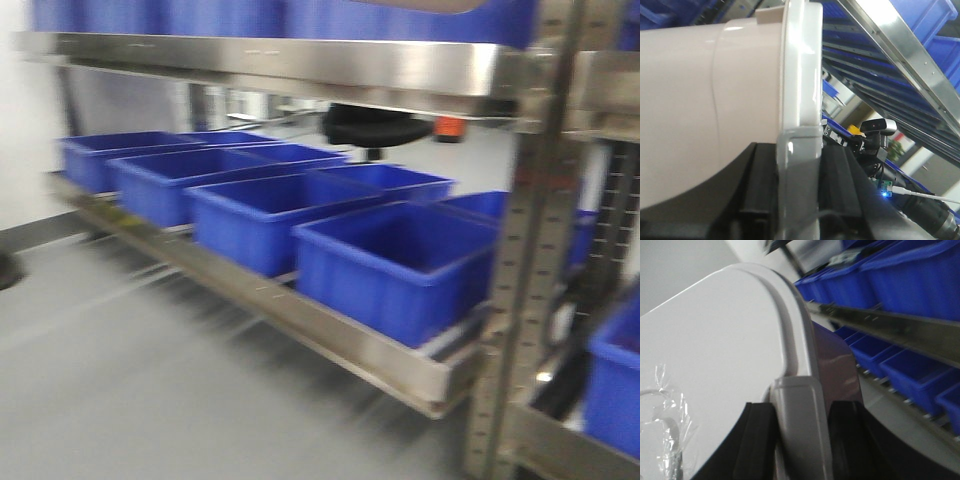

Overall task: Grab white bin and place on right shelf
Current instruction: 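Turn and drive toward the steel shelf rack with blue crates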

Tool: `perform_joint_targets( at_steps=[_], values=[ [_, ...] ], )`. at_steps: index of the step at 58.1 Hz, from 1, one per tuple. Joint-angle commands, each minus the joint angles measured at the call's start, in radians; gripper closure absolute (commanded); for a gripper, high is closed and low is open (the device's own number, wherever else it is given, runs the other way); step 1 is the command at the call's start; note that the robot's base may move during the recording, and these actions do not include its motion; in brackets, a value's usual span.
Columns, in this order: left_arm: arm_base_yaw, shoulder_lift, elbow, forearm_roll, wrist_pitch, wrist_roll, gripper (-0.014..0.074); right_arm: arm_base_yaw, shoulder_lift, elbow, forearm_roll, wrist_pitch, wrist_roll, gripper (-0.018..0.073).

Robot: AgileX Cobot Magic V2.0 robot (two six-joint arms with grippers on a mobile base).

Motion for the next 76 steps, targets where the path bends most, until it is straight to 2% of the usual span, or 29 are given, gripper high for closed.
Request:
perform_joint_targets(
  at_steps=[1,76],
  values=[
    [-0.019,-0.038,-0.035,-0.085,0.188,0.007,0.0713,0.011,-0.037,-0.039,0.152,0.092,-0.013,0.0501],
    [-0.019,-0.038,-0.035,-0.085,0.187,0.007,0.0713,0.011,-0.037,-0.039,0.152,0.092,-0.013,0.0501]
  ],
)
